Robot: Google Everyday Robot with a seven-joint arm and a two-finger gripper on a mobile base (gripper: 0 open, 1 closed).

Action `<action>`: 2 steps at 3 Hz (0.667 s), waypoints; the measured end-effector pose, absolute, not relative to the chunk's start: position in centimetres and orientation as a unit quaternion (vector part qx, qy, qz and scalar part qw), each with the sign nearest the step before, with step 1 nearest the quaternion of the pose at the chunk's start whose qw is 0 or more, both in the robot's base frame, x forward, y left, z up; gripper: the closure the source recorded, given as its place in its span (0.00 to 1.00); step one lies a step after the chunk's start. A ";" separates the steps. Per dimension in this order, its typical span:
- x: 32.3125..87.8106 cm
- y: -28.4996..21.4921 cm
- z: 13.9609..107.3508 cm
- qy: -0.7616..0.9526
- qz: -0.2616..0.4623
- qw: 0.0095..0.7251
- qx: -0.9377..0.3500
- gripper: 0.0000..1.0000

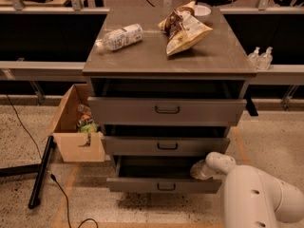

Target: Open bottom drawer

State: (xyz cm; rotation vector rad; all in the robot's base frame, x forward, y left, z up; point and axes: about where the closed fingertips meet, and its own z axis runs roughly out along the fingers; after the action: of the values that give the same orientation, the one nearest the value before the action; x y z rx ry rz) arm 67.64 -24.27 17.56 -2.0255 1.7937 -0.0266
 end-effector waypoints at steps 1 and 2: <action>66.2 -24.5 16.7 0.646 0.010 0.188 -0.739 1.00; 63.3 -25.6 16.3 0.656 0.035 0.152 -0.738 1.00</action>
Offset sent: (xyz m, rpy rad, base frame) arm -0.0819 -0.0249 -0.0126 -0.0637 0.2596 0.0052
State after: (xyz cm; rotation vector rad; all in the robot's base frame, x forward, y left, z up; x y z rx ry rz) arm 63.28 -25.57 16.31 -2.1198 1.8834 0.0995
